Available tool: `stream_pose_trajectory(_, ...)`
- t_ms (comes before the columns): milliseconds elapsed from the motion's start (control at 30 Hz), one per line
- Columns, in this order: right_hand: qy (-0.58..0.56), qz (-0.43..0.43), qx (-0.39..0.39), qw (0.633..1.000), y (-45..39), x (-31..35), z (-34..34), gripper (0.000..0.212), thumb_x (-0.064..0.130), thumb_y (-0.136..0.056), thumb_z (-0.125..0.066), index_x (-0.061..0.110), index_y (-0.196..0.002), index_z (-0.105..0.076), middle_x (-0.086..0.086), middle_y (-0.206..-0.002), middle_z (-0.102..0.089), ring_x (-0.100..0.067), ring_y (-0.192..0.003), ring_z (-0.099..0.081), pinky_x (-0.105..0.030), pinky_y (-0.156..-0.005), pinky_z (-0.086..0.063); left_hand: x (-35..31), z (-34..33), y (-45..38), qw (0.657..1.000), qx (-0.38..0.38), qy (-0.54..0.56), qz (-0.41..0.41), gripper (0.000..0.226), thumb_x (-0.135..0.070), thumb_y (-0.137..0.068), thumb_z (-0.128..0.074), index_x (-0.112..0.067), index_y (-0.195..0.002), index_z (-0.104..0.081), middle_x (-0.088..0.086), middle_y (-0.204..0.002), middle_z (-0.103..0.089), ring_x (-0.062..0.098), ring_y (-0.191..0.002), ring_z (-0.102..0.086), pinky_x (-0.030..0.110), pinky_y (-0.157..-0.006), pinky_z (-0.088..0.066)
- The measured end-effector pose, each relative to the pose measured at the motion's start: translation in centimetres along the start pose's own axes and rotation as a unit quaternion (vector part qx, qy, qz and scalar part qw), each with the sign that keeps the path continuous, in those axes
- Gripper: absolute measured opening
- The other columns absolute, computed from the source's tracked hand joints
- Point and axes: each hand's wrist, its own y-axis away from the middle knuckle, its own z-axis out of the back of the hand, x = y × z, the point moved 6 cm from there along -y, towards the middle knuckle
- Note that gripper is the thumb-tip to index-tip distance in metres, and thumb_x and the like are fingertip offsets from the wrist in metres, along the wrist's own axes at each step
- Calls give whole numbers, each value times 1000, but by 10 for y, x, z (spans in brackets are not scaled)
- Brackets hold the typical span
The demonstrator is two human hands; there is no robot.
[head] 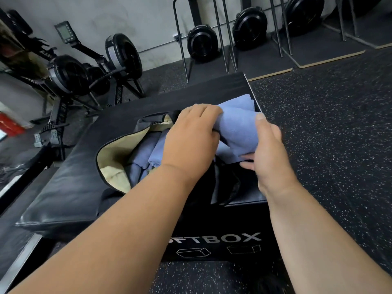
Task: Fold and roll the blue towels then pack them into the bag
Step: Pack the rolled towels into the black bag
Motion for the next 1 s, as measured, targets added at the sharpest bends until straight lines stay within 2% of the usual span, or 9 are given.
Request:
stream_pose_trajectory(200, -39, -69, 94, 992, 26, -5, -30, 48, 73, -98, -44, 39, -127, -62, 4, -117, -76, -29, -101, -75, -47, -76, -60, 19, 32, 32, 999, -34, 4, 5, 43, -4, -79, -59, -13, -119, -69, 5, -124, -69, 30, -115, -59, 25, -102, -36)
stream_pose_trajectory(300, -34, -123, 142, 982, 35, -9, -38, 56, 82, -94, -40, 39, -117, -69, -2, -111, -77, -38, -92, -77, -52, -78, -61, 29, 50, 41, 998, -49, 20, 27, 43, -2, -80, -60, -14, -120, -69, 2, -124, -68, 29, -115, -60, 22, -102, -37)
stream_pose_trajectory(467, -88, -161, 258, 949, 50, -5, -51, 79, 86, -91, -33, 28, -124, -74, -11, -112, -79, -39, -91, -78, -44, -71, -60, 39, 64, 50, 997, -62, 36, -15, 41, 3, -84, -68, -14, -122, -70, 6, -144, -60, 36, -145, -45, 32, -124, -29)
stream_pose_trajectory(600, -164, -105, 248, 949, 56, 3, -59, 40, 48, -103, -51, 17, -111, -74, -12, -118, -77, -28, -109, -72, -45, -90, -52, 49, 66, 64, 998, -25, 58, 27, 48, 7, -88, -65, -23, -125, -69, 5, -162, -42, 32, -156, -28, 23, -124, -18)
stream_pose_trajectory(700, -155, -46, 234, 959, 56, 6, -61, 18, 19, -103, -57, 15, -113, -71, -5, -110, -78, -19, -103, -72, -39, -89, -51, 53, 71, 79, 981, -14, 145, 129, 50, -5, -96, -64, -37, -134, -60, -6, -168, -27, 4, -153, -27, 24, -123, -27)
stream_pose_trajectory(800, -145, -9, 249, 958, 61, 11, -65, 15, 13, -103, -57, 15, -113, -68, -3, -107, -78, -15, -95, -72, -33, -81, -53, 59, 72, 94, 892, -44, 334, 300, 57, -15, -98, -67, -38, -144, -43, -13, -149, -52, -10, -130, -53, 22, -111, -47)
stream_pose_trajectory(867, -152, 8, 260, 954, 65, 12, -69, 14, 13, -104, -59, 15, -114, -67, -4, -110, -78, -16, -99, -73, -33, -84, -55, 67, 62, 104, 774, -37, 484, 406, 52, -20, -98, -63, -29, -147, -45, -7, -133, -69, 2, -113, -70, 29, -106, -54)
stream_pose_trajectory(933, -148, 21, 268, 952, 68, 10, -74, 14, 13, -103, -61, 15, -116, -67, -6, -115, -78, -19, -104, -73, -37, -89, -56, 67, 55, 108, 635, -22, 629, 448, 47, -24, -98, -57, -14, -144, -55, 8, -134, -71, 22, -113, -71, 41, -108, -52)
stream_pose_trajectory(1000, -134, 31, 277, 951, 69, 5, -79, 15, 15, -102, -64, 15, -118, -66, -9, -119, -77, -22, -107, -72, -41, -91, -56, 64, 58, 108, 582, -6, 681, 444, 46, -31, -101, -58, -9, -141, -58, 13, -136, -69, 27, -119, -68, 43, -109, -50)
